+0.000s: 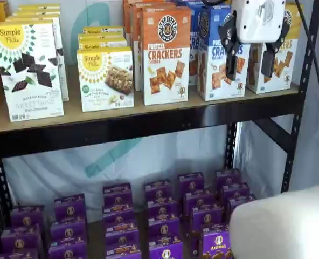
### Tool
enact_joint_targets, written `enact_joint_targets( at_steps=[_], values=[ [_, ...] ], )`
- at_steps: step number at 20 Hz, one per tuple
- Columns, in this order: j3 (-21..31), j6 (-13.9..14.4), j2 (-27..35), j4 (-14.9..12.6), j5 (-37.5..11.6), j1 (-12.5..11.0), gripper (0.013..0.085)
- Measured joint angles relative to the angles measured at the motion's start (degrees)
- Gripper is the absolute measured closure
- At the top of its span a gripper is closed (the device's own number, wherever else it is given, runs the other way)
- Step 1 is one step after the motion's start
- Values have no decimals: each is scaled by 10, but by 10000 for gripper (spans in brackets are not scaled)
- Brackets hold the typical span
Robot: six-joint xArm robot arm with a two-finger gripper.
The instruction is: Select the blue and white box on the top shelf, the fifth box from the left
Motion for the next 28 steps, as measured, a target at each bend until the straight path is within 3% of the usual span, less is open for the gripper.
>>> enact_joint_targets(
  at_steps=[5,11,15,23,28],
  values=[
    [12,-9,-13,16,-23,-15,130],
    [19,7,-6,-3,-43,9,130],
    [17,7,12,-11,-72,11,130],
    [-29,-15,86,-20,-128,-8,130],
    [-67,-21,130,-19,-135,-15,130]
  ],
)
